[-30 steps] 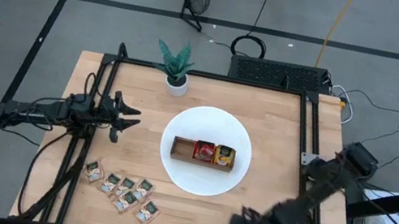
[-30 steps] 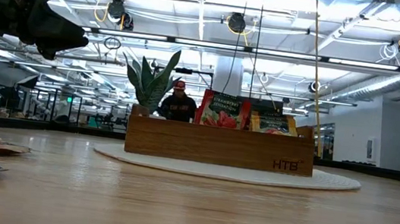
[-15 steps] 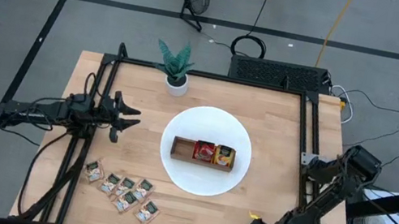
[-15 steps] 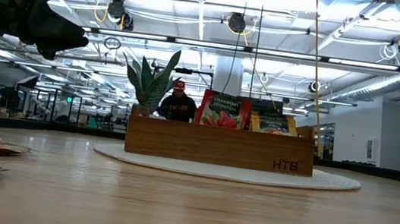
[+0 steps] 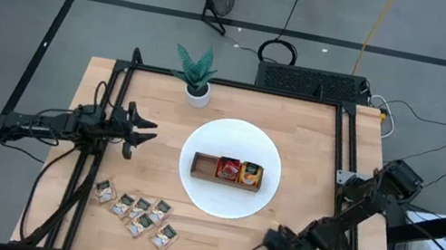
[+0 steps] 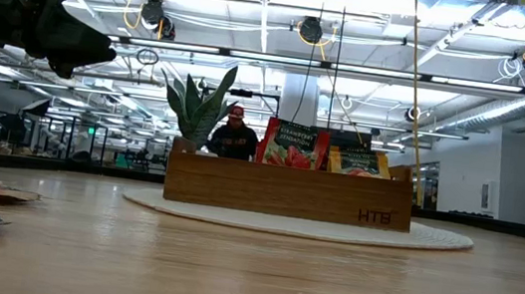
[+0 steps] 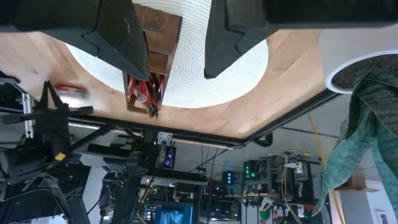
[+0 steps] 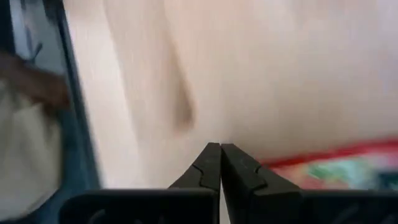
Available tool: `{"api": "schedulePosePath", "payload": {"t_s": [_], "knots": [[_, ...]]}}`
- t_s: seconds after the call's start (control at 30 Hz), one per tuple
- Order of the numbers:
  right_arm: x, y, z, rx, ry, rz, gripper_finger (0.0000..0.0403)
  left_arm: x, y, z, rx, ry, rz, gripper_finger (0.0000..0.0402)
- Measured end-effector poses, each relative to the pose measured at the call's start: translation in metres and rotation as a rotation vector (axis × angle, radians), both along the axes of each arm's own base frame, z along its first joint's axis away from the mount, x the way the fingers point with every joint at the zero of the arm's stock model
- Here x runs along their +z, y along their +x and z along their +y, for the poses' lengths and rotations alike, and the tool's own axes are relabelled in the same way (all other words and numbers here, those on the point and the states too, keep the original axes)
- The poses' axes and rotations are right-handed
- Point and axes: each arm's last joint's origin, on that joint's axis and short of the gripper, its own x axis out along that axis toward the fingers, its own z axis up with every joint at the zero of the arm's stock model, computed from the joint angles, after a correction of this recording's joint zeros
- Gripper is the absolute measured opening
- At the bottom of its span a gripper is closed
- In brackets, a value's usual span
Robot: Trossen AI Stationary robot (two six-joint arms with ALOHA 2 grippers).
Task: Pick & Place Tea
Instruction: Put the red tea bag into the middle section of the wooden organizer
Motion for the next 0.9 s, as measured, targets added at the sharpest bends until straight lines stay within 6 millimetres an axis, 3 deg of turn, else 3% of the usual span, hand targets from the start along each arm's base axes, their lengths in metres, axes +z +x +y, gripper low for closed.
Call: {"api": "schedulePosePath", "payload": {"t_s": [0.13,0.3,0.47,0.67,0.8,0.9], "knots": [[0.005,0.013,-0.004,0.051,-0.094,-0.180,0.0000,0.000,0.000,0.000,0.000,0.000,0.000,0.0157],[0.011,0.017,-0.001,0.140,-0.142,-0.206,0.0000,0.000,0.000,0.000,0.000,0.000,0.000,0.0157],[0.024,0.018,-0.006,0.123,-0.311,-0.028,0.0000,0.000,0.000,0.000,0.000,0.000,0.000,0.0157],[0.069,0.024,-0.007,0.060,-0.490,0.122,0.0000,0.000,0.000,0.000,0.000,0.000,-0.001,0.0157],[0.073,0.030,-0.008,-0.001,-0.422,0.151,0.0004,0.000,0.000,0.000,0.000,0.000,-0.001,0.0157],[0.068,0.032,-0.010,-0.032,-0.343,0.187,0.0032,0.000,0.000,0.000,0.000,0.000,-0.001,0.0157]]}}
